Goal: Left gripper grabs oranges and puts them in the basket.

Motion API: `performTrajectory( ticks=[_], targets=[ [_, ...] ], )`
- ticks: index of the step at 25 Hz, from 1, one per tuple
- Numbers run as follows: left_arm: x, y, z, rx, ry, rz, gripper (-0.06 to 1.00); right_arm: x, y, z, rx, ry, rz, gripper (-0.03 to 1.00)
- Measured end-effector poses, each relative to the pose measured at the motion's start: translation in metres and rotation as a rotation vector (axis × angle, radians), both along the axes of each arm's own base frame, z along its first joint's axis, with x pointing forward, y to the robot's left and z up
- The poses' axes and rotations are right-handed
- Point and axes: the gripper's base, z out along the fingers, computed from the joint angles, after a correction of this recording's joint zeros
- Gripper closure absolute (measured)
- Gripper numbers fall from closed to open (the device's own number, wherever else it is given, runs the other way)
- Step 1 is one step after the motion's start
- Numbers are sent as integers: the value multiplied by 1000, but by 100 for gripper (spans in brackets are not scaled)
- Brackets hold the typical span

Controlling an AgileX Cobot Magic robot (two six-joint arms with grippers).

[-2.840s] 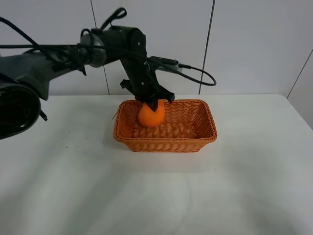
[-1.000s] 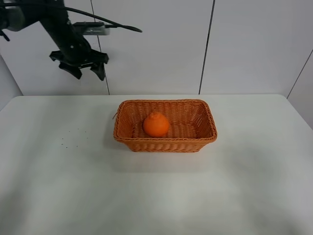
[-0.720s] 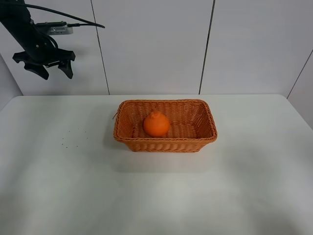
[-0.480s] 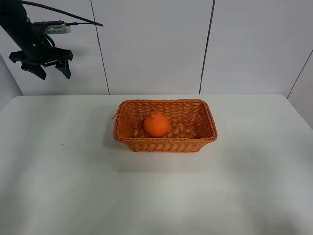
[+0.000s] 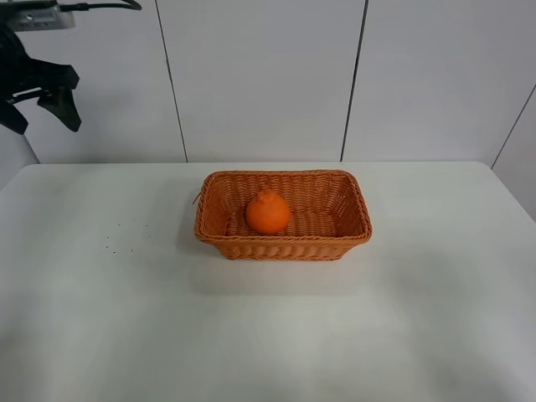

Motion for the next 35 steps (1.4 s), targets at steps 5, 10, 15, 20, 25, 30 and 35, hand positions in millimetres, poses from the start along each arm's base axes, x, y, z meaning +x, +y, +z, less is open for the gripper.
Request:
performTrajectory(
  ticks=[5, 10, 15, 20, 25, 30, 35],
  targets=[
    [-79, -2, 22, 7, -51, -3, 11, 0, 0, 0, 0, 0, 0, 27],
    [-155, -4, 6, 7, -49, -3, 11, 0, 0, 0, 0, 0, 0, 27],
    [-222, -6, -28, 6, -71, 0, 11, 0, 0, 0, 0, 0, 0, 27],
    [-269, -7, -70, 9, -172, 0, 11, 0, 0, 0, 0, 0, 0, 27],
    [-303, -8, -92, 5, -293, 13, 11, 0, 0, 0, 0, 0, 0, 27],
    [-327, -8, -91, 0, -443, 26, 11, 0, 0, 0, 0, 0, 0, 27],
    [-344, -8, -90, 1, -566, 26, 11, 0, 0, 0, 0, 0, 0, 27]
  ],
)
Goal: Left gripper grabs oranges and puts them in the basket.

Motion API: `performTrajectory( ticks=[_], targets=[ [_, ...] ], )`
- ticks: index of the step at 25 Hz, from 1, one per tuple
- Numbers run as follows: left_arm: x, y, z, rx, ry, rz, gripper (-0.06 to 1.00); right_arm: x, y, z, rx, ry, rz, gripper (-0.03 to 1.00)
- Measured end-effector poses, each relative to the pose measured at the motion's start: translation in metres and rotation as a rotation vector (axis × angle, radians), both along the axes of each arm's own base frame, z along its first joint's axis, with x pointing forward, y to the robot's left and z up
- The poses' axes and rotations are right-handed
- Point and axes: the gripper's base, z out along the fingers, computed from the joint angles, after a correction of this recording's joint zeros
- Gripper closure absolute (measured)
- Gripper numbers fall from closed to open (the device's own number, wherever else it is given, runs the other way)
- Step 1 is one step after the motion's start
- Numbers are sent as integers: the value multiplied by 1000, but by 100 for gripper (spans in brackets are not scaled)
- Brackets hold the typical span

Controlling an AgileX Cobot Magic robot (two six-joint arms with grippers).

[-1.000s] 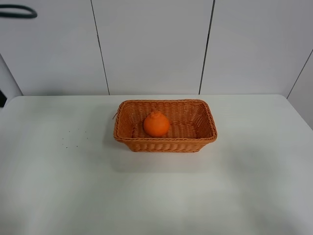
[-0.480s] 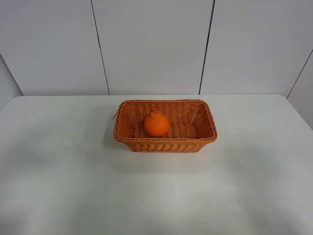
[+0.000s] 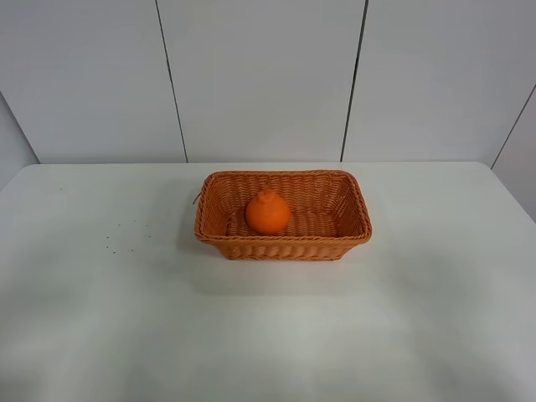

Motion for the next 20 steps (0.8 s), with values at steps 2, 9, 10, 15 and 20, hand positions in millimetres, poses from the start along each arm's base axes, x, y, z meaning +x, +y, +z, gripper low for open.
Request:
performTrajectory(
  ticks=[2, 9, 10, 15, 20],
  targets=[
    [-7, 0, 0, 1, -48, 0, 11, 0, 0, 0, 0, 0, 0, 27],
    [-10, 0, 0, -4, -71, 4, 11, 0, 0, 0, 0, 0, 0, 27],
    [-10, 0, 0, -4, -71, 4, 11, 0, 0, 0, 0, 0, 0, 27],
    [-10, 0, 0, -4, -71, 4, 11, 0, 0, 0, 0, 0, 0, 27],
    [-10, 0, 0, -4, -71, 4, 11, 0, 0, 0, 0, 0, 0, 27]
  ],
)
